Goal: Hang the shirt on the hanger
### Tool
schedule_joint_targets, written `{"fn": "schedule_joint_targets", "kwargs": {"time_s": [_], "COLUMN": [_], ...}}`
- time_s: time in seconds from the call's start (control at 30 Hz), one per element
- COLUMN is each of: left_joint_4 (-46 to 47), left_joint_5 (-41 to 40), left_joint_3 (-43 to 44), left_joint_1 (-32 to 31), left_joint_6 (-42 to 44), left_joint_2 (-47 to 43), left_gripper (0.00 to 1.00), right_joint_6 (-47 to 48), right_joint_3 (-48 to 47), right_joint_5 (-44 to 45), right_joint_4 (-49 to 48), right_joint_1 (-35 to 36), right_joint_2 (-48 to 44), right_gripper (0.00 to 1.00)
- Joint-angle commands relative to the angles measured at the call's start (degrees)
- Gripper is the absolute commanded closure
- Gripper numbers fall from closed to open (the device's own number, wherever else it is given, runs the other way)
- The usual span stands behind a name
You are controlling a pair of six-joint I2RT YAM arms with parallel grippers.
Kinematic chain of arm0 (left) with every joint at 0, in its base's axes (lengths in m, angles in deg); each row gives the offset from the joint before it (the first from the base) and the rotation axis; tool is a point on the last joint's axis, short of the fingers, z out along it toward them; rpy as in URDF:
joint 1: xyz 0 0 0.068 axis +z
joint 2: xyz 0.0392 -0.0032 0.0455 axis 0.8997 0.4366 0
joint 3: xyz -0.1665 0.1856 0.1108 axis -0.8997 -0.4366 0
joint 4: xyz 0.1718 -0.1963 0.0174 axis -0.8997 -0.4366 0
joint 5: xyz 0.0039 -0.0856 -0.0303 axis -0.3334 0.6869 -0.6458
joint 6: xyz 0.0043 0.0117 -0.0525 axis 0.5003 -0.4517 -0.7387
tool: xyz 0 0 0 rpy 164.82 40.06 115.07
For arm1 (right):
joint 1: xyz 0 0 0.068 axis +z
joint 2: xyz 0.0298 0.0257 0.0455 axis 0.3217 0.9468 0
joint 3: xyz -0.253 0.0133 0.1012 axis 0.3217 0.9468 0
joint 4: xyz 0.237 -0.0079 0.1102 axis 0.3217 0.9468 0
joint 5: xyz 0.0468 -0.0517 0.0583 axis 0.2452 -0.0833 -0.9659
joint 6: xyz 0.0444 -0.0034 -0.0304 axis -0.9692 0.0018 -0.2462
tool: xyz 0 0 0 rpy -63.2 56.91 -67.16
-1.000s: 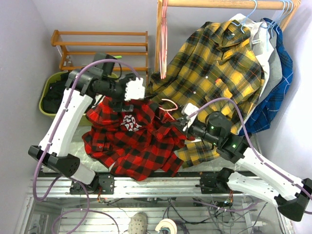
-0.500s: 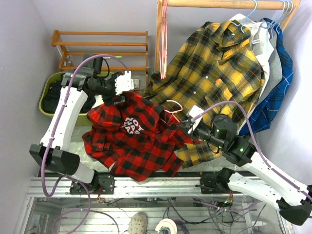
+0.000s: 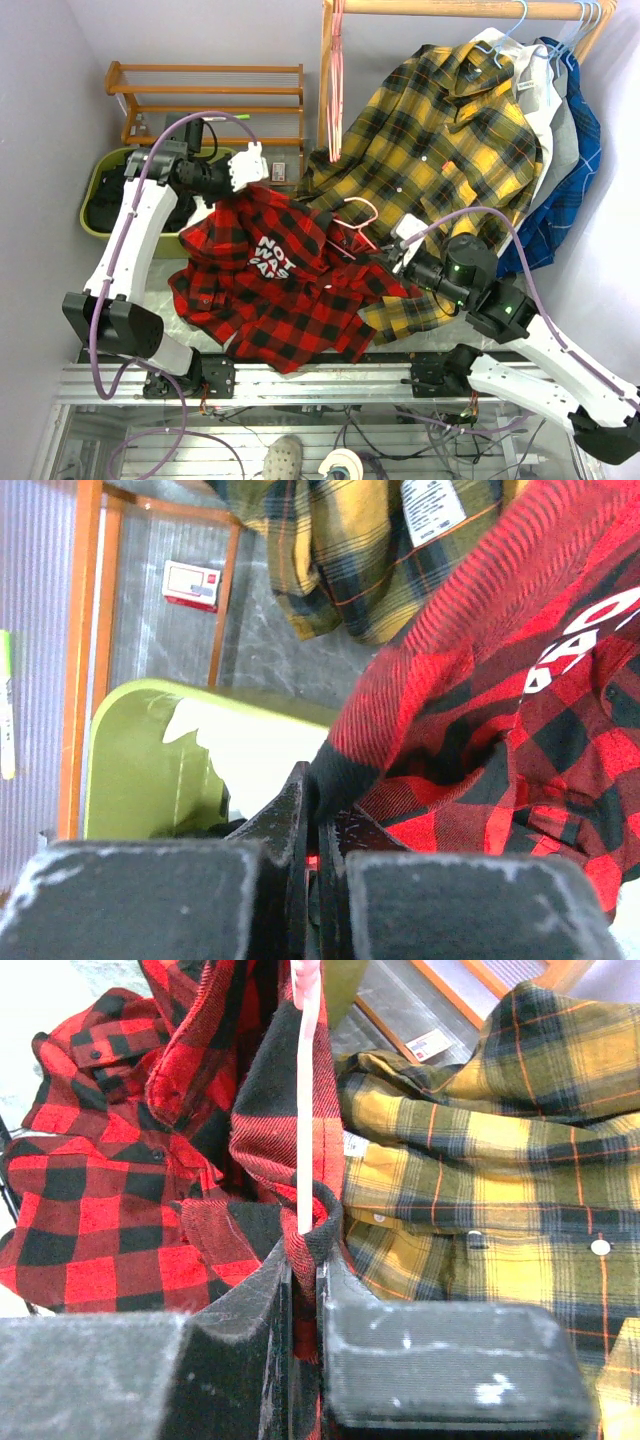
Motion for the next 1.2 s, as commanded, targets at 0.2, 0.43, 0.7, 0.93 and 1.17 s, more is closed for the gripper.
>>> {"fn": "schedule_joint_targets", "kwargs": {"time_s": [0.2,0.43,0.7,0.93,1.17], "left_joint_4": [6.21,7.90,16.64,12.63,11.18], "left_joint_5": [-1.02,1.21,0.94,5.40,-16.60], "left_joint_3": [-0.90,-1.45,-8.03,-0.44,11.17], "left_joint_1": [5.33,6.07,7.86,7.79,7.71], "left_joint_6": [-2.14,-5.80,-12.16,-24.54,-46.23], "left_joint_2": [-0.36,-0.62,-1.63,-2.34,-3.01], "left_gripper": [0.93,0.50,0.35,0.01,0.01], "right_joint_6": [-4.91,-13.65,-23.59,-34.65,-35.44], "right_joint_3": [-7.80,-13.32,-22.39,-20.89,-18.12], "right_joint_5": [5.88,6.95,6.70,17.60,31.80], "right_joint_4": [6.70,14.90,28.43,33.19,28.72], "right_joint_1": [-0.13,-0.15,-0.13,-0.15,-1.11], "right_joint_2": [0.13,1.06,1.85,6.83,11.25], "right_gripper": [1.00,1.00,1.00,1.00,1.00]}}
